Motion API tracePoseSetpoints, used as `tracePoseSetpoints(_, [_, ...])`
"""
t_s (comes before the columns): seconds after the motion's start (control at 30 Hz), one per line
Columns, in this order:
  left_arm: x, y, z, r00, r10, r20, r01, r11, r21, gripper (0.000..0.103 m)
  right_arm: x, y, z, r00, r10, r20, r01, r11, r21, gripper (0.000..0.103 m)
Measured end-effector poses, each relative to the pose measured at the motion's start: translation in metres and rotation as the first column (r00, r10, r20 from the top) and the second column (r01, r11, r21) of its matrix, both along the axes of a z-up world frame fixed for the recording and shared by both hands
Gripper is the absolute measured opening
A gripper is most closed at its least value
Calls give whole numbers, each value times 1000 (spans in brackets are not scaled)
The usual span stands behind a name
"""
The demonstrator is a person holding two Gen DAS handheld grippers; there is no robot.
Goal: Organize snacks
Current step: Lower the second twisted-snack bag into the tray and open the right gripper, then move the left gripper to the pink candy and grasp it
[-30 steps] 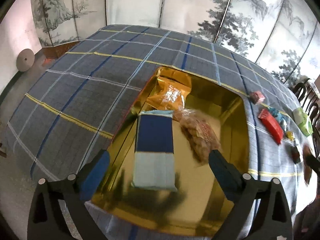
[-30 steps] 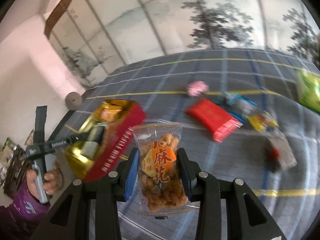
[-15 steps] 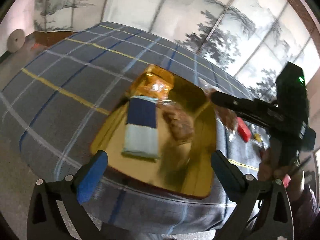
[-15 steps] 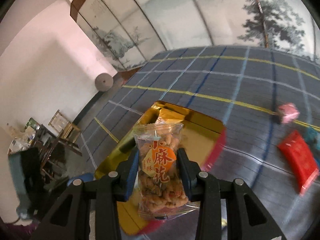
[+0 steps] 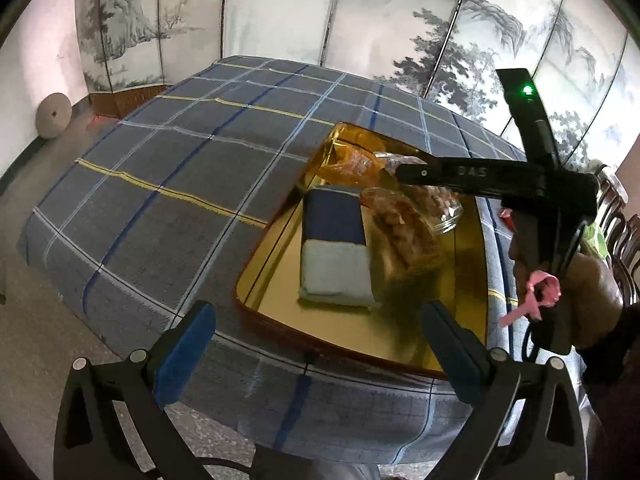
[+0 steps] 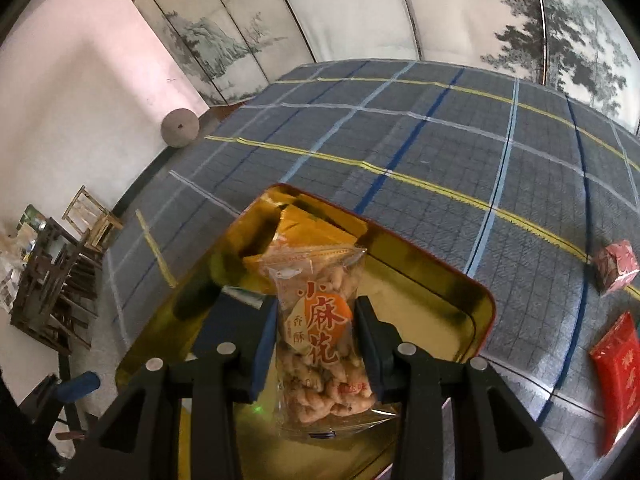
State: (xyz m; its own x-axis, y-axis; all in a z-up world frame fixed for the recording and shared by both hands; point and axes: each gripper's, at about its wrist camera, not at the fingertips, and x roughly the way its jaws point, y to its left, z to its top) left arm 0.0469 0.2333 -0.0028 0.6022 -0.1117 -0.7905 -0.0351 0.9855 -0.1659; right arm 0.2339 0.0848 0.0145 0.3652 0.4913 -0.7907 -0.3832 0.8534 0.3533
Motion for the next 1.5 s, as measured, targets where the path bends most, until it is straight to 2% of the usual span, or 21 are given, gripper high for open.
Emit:
tracePoseSetpoints(0.37, [0, 2, -5, 1000, 7, -7, -7, 1000, -13, 101, 6, 0, -4, 999, 4, 46, 0, 995, -101, 40])
tracePoseSetpoints(0.57, [-3, -3, -5, 1000, -5, 2, 5, 1000, 10, 101, -4, -20, 3, 997, -48, 66, 47, 999, 21, 44])
tracePoseSetpoints(0.67, [-4, -10, -2, 999, -39, 3, 38, 999, 32, 101, -29, -44, 9, 990, -99, 102, 88, 991, 104, 45])
tracePoseSetpoints(0.77, [-3, -18, 1, 996, -89, -10, 90, 995, 42, 101, -66, -70, 16, 981, -116, 155, 96, 987, 131, 46])
tracePoseSetpoints(0.83, [-2, -26, 3, 994, -111, -6, 112, 992, 63, 101, -94, -93, 20, 970, -154, 188, 137, 985, 100, 48])
tracePoseSetpoints(0.9, [-1, -37, 6, 989, -150, -7, 150, 985, 82, 101, -120, -122, 28, 962, -180, 205, 149, 977, 155, 48])
tracePoseSetpoints(1.0, [0, -55, 15, 977, -211, 8, 209, 972, 111, 101, -149, -168, 37, 931, -264, 254, 252, 965, 77, 48])
tracePoseSetpoints(1.1, [4, -85, 28, 950, -311, 30, 303, 940, 159, 101, -164, -222, 32, 891, -375, 255, 384, 923, 14, 48])
tracePoseSetpoints(1.17, [9, -103, 34, 931, -364, 27, 353, 917, 187, 101, -172, -268, 25, 848, -473, 240, 488, 873, -7, 48])
tracePoseSetpoints(1.27, [28, -139, 42, 888, -460, 7, 445, 862, 242, 101, -187, -331, 14, 760, -602, 246, 630, 774, -52, 48])
tracePoseSetpoints(1.33, [46, -167, 48, 848, -530, -1, 510, 816, 273, 101, -196, -370, 4, 705, -659, 262, 701, 704, -112, 48])
tracePoseSetpoints(1.37, [54, -178, 49, 832, -555, -8, 534, 796, 283, 101, -200, -379, 0, 691, -672, 265, 716, 686, -126, 48])
tracePoseSetpoints(1.4, [66, -195, 50, 804, -594, -23, 573, 763, 298, 101, -204, -394, -5, 669, -693, 270, 740, 657, -148, 48])
tracePoseSetpoints(1.47, [89, -222, 51, 758, -651, -45, 629, 710, 316, 101, -212, -416, -12, 639, -721, 269, 767, 623, -152, 48])
tracePoseSetpoints(1.5, [97, -232, 51, 744, -667, -51, 645, 695, 319, 101, -215, -425, -15, 625, -735, 262, 778, 612, -142, 48])
